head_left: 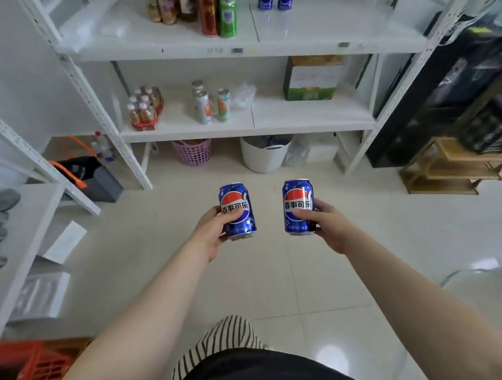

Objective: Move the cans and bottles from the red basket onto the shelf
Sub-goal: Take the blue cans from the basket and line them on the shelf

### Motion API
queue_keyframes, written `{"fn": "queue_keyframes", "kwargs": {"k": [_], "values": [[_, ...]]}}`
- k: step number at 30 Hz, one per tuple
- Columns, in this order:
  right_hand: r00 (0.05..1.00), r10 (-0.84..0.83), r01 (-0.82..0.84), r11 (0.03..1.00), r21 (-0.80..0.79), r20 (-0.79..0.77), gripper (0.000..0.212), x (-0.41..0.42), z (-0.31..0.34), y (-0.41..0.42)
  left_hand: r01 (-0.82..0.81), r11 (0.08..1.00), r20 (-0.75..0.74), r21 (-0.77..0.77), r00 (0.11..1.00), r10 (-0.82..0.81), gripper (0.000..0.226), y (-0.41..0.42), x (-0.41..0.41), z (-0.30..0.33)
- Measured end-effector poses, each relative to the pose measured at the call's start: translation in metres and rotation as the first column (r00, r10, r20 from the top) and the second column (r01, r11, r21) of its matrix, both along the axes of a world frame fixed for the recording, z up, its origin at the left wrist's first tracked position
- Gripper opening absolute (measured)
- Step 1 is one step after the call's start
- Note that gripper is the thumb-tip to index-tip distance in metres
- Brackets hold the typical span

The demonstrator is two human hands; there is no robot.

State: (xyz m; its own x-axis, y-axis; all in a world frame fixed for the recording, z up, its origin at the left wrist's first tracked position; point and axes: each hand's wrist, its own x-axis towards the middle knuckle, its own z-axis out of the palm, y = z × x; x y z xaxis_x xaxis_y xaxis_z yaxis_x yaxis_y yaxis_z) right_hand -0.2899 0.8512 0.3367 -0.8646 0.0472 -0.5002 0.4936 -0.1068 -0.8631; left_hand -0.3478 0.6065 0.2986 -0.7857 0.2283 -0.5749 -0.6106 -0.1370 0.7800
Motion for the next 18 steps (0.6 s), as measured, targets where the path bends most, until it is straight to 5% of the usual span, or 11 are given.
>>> {"fn": "queue_keyframes", "kwargs": {"k": [18], "values": [[0.979, -0.173, 0.174, 0.985, -0.002, -0.104, 0.022, -0.305, 0.037, 0.154, 0.154, 0.987, -0.140, -0.042, 0.977, -0.158, 0.052, 0.181, -0.338, 0.053]]}}
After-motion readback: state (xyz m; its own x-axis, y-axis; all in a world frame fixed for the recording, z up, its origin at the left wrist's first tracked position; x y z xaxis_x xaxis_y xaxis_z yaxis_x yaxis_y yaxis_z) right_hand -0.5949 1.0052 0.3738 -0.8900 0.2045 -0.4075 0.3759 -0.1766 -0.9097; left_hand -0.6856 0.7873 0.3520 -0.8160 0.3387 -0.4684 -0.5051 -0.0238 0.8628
